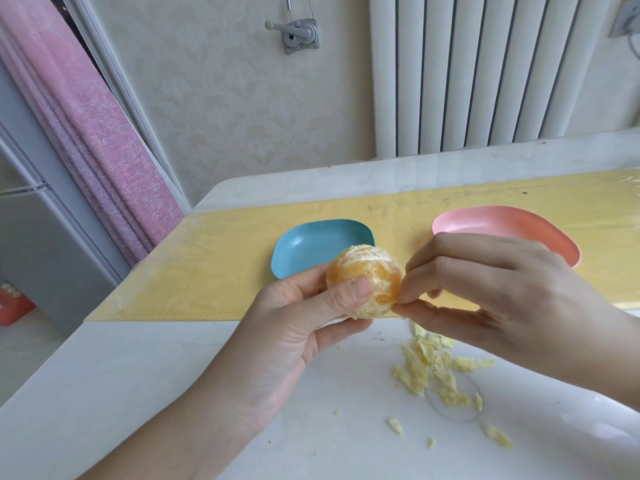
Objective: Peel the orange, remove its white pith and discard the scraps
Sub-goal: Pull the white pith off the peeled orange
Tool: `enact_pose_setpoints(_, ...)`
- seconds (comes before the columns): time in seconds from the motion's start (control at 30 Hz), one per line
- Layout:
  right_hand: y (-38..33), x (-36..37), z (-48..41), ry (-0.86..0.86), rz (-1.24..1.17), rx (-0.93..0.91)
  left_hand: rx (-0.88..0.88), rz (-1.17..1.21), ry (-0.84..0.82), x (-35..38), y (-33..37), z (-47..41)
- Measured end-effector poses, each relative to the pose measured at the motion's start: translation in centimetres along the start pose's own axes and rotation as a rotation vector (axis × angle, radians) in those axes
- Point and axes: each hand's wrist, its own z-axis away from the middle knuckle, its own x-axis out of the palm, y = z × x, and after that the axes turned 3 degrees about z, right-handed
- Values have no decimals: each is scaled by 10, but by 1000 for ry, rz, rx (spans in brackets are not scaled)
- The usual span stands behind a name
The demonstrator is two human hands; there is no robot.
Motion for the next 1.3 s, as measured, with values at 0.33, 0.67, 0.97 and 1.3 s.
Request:
enact_pose_setpoints(0.33, -4, 2, 3, 83, 169, -12, -167, 355, -55, 4, -4, 1)
enact_pose_setpoints(0.67, 1, 0, 2, 137, -11, 100, -230, 430, -31, 1, -3, -3)
enact_pose_setpoints(0.97, -3, 4, 3, 166, 147, 36, -239, 493, -24, 4, -8, -2)
enact_pose_setpoints(1.3, -4, 11, 6, 47, -64, 86, -166, 576, -13, -3, 5, -6)
